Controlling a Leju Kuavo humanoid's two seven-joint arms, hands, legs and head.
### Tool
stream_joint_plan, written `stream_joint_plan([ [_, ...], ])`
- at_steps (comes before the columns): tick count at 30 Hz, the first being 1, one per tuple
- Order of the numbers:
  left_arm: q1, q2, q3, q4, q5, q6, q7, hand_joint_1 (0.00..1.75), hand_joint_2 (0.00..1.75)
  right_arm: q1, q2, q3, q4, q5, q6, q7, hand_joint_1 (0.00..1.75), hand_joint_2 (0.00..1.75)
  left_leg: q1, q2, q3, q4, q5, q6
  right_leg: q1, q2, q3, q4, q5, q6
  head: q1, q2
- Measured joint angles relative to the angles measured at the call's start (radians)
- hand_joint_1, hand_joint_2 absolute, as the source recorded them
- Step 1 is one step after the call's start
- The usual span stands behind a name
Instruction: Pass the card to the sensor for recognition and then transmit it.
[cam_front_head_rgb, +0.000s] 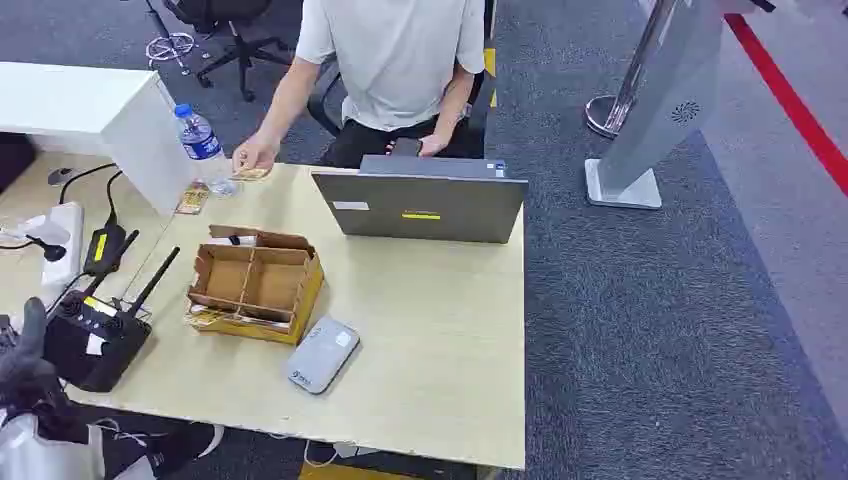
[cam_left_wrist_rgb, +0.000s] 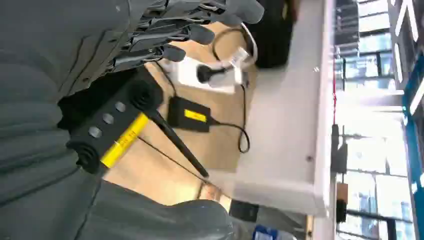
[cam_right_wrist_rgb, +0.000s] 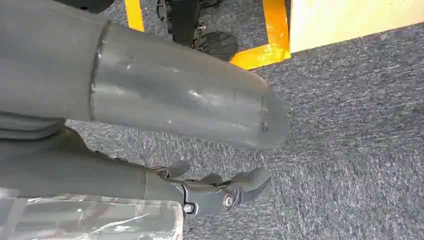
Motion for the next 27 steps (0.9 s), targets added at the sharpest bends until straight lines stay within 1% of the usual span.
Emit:
stream_joint_plan([
  [1,-0.001,0.0,0.0,0.0,0.0,0.0,0.0,0.0,1.75,0.0,0.0,0.0,0.0,0.0,0.0,0.0,0.0,0.0,0.0,0.0,0.0,0.0,0.0,0.0,0.0,0.0,0.0,0.0,0.0,0.0,0.0,0.0],
  [2,-0.041,0.003,-0.04,-0.003,-0.054,0.008,0.018,0.0,1.75,-0.004,0.0,0.0,0.001,0.01,0.0,0.005,0.0,0.0,0.0,0.001,0.0,0.0,0.001,-0.001,0.0,0.001,-0.001,0.0,0.001,0.0,0.0,0.0],
  [3,-0.085,0.006,-0.081,-0.002,-0.12,0.015,0.042,0.0,1.75,-0.008,0.0,0.0,0.003,0.016,0.0,0.009,0.0,0.0,0.0,0.001,-0.001,0.0,0.002,0.0,0.0,0.001,-0.001,0.0,0.001,0.001,0.0,0.0],
  [5,-0.227,0.014,-0.224,0.008,-0.324,0.039,0.118,0.0,1.75,-0.016,0.0,0.0,0.004,0.039,0.001,0.023,0.0,0.0,-0.001,0.001,-0.001,0.0,0.002,0.0,0.0,0.001,-0.001,0.0,0.002,0.0,0.0,0.0],
  [13,-0.379,0.025,-0.362,0.038,-0.537,0.069,0.2,0.0,1.75,-0.026,0.0,0.0,0.006,0.071,0.002,0.035,0.0,0.0,0.0,0.001,-0.001,0.001,0.003,0.0,0.0,0.001,-0.001,0.0,0.003,0.0,0.0,0.0],
  [26,-0.617,0.045,-0.581,0.126,-0.872,0.126,0.331,0.0,1.75,-0.038,0.0,0.0,0.011,0.118,0.005,0.067,0.0,0.0,0.0,0.0,-0.002,0.001,0.003,0.0,0.0,0.001,-0.001,0.0,0.004,0.0,0.0,0.0],
  [27,-0.631,0.045,-0.594,0.127,-0.902,0.132,0.343,0.8,1.75,-0.038,0.0,0.0,0.011,0.124,0.005,0.068,0.0,0.0,0.0,0.001,-0.002,0.001,0.003,0.0,0.0,0.001,-0.002,0.0,0.004,0.0,0.0,0.0],
])
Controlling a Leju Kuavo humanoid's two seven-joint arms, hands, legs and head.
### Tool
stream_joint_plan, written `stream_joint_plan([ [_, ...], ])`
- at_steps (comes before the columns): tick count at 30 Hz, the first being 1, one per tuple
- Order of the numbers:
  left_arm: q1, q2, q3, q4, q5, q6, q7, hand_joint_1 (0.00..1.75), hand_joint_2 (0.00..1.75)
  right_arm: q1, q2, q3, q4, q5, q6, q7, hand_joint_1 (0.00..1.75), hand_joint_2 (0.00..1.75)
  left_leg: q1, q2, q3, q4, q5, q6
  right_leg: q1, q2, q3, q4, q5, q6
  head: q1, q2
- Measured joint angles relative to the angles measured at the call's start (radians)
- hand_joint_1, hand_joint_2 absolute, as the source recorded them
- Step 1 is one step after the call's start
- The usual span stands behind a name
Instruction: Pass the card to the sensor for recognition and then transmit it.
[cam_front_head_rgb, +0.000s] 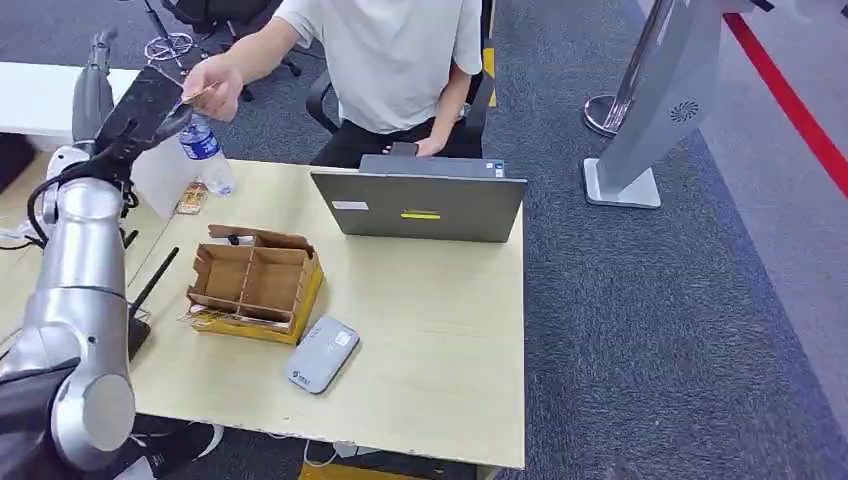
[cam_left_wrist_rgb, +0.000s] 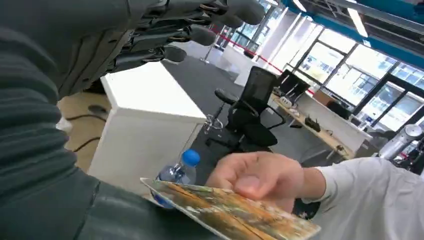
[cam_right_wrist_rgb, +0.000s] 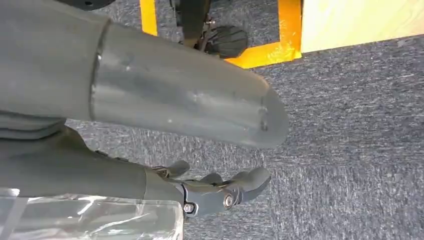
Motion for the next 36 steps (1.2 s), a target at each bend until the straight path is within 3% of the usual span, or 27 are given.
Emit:
stream_joint_plan([
  [1,-0.015,0.0,-0.008,0.002,-0.026,0.006,0.009,0.8,1.75,0.0,0.0,0.0,0.0,0.0,0.0,0.002,0.0,0.0,0.0,0.0,0.0,0.0,0.0,0.0,0.0,0.0,0.0,0.0,0.0,0.0,0.0,0.0],
  [2,-0.032,0.001,-0.024,0.01,-0.055,0.01,0.022,1.75,1.75,0.0,0.0,0.0,0.0,0.005,0.0,0.007,0.0,0.0,0.0,0.0,-0.001,0.0,0.0,0.0,0.0,0.0,0.0,0.0,0.0,0.0,0.0,0.0],
  [13,-0.225,0.005,-0.196,0.087,-0.334,0.068,0.132,1.75,1.75,-0.003,0.0,0.0,0.002,0.054,0.009,0.034,0.0,0.0,0.0,0.0,-0.003,0.0,0.001,0.0,0.0,0.0,-0.002,0.0,0.001,0.0,0.0,0.0],
  [30,-0.405,0.003,-0.374,0.195,-0.609,0.146,0.241,1.75,1.75,-0.005,0.0,-0.001,0.004,0.111,0.016,0.064,0.0,0.0,0.0,-0.001,-0.007,0.0,0.004,0.001,0.0,0.0,-0.007,0.001,0.004,0.0,-0.002,0.0],
  [36,-0.369,0.003,-0.427,0.175,-0.639,0.272,0.226,1.75,1.75,0.002,0.0,-0.017,0.01,0.139,0.015,0.071,0.0,0.0,-0.001,-0.001,-0.007,0.0,0.004,0.0,0.0,-0.001,-0.007,0.001,0.004,0.0,-0.001,0.0],
])
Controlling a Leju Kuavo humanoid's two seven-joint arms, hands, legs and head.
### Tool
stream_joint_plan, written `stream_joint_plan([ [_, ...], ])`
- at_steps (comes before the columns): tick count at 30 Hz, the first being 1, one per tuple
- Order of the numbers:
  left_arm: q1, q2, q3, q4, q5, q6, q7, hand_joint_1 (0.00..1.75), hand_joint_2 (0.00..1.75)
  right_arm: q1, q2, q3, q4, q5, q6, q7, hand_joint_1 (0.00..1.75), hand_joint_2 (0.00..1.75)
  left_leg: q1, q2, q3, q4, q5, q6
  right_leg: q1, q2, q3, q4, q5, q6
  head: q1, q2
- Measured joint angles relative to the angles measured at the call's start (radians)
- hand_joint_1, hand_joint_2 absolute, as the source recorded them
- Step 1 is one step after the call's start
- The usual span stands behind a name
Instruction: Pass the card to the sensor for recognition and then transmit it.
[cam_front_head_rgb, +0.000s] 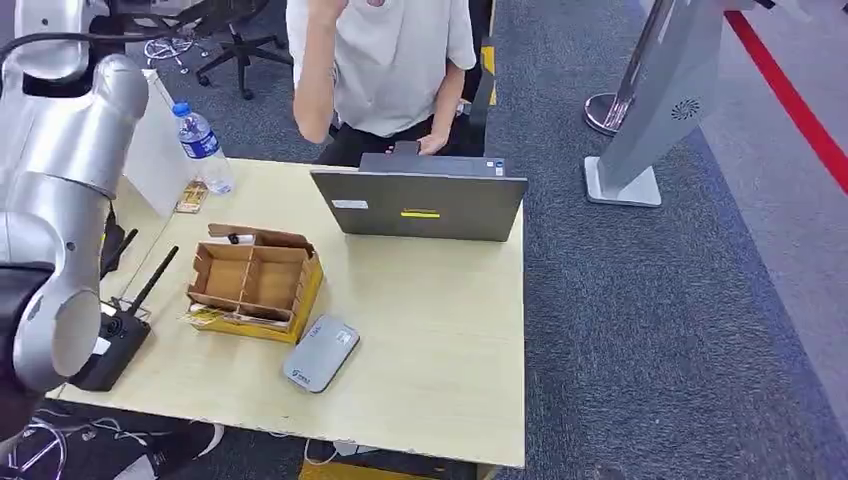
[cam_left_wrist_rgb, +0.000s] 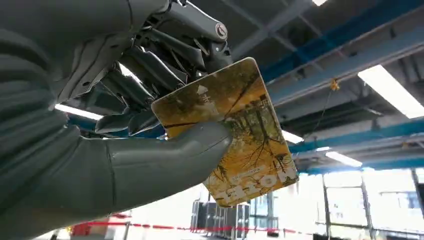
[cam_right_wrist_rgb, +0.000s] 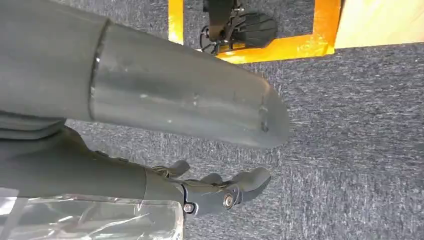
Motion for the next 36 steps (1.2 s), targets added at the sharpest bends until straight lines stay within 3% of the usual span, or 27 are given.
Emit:
stream_joint_plan([
  [26,0.742,0.044,-0.066,-0.58,0.01,0.2,-0.09,1.75,1.75,0.06,0.0,-0.086,0.008,-0.021,-0.03,-0.037,0.0,0.0,0.0,0.0,-0.002,0.0,0.0,0.0,0.0,-0.001,-0.002,-0.001,0.0,0.0,0.0,0.0],
  [33,0.962,0.049,-0.107,-0.701,-0.008,0.212,-0.117,1.75,1.75,0.072,0.0,-0.111,0.008,-0.02,-0.037,-0.042,0.0,0.0,0.0,-0.001,-0.003,-0.001,-0.001,0.0,0.0,-0.001,-0.003,-0.001,-0.001,0.0,0.0,0.0],
  [36,1.012,0.047,-0.12,-0.719,-0.011,0.21,-0.123,1.75,1.75,0.074,0.0,-0.114,0.008,-0.019,-0.037,-0.043,0.0,0.0,0.001,-0.001,-0.006,-0.001,0.0,0.001,0.0,-0.001,-0.004,-0.001,-0.001,0.001,0.003,0.0],
])
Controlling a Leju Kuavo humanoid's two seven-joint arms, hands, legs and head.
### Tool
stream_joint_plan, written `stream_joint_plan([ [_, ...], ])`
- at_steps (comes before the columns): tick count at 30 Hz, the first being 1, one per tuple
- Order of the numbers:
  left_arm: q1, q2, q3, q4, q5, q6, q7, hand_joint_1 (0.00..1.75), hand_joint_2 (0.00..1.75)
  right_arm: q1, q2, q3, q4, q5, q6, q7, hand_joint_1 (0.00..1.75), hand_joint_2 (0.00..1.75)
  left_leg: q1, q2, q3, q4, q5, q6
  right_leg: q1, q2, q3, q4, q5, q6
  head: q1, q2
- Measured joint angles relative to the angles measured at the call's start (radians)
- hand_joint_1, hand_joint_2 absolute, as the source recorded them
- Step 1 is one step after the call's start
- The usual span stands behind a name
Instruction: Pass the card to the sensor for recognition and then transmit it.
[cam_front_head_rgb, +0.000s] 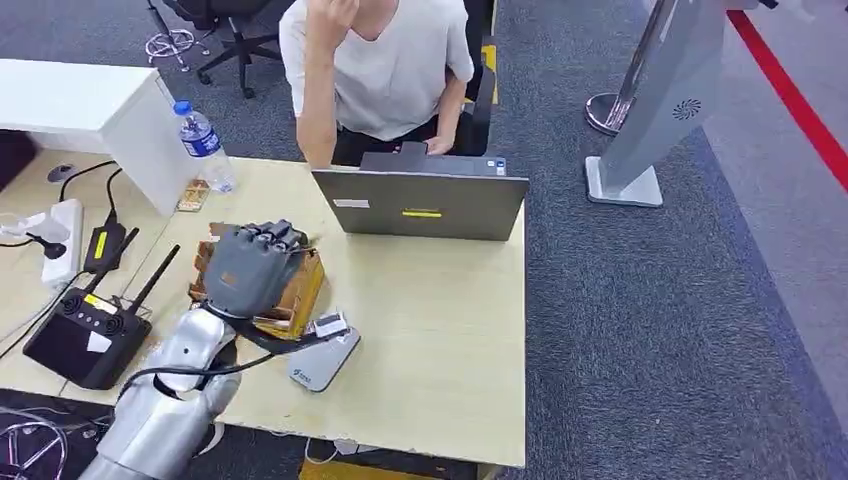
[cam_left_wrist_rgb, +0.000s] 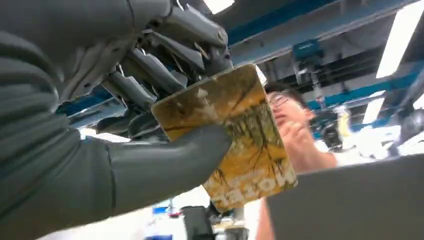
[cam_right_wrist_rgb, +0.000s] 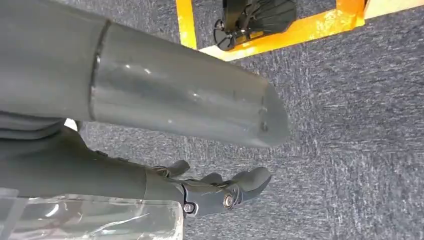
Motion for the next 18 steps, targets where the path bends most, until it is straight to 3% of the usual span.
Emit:
stream_joint_plan([
  [3,0.065,0.005,-0.04,-0.025,-0.007,-0.018,-0.002,1.75,1.75,0.007,0.0,-0.017,0.0,0.004,0.0,-0.002,0.0,0.0,-0.001,0.0,0.001,0.0,-0.001,0.0,0.0,0.0,0.0,0.0,0.0,0.0,-0.006,0.0],
  [7,0.137,0.007,-0.111,-0.031,-0.014,-0.084,-0.007,1.75,1.75,0.009,0.001,-0.038,0.0,0.019,0.0,-0.01,0.0,0.0,-0.001,0.0,0.001,0.0,-0.001,0.001,0.0,0.0,0.0,0.0,0.0,0.0,-0.003,0.0],
  [11,0.162,0.014,-0.139,-0.031,-0.012,-0.149,0.011,1.75,1.75,0.01,0.002,-0.051,0.0,0.032,0.001,-0.011,0.0,0.0,-0.001,0.0,0.001,0.0,-0.001,0.001,0.0,-0.001,0.0,0.0,0.0,0.0,-0.003,0.0],
  [18,0.171,0.031,-0.148,-0.031,-0.013,-0.206,0.061,1.75,1.75,0.01,0.002,-0.066,0.0,0.041,0.001,-0.008,0.0,0.0,-0.001,0.0,0.001,0.0,0.0,0.001,0.0,-0.001,0.0,0.0,0.0,0.0,-0.003,0.0],
])
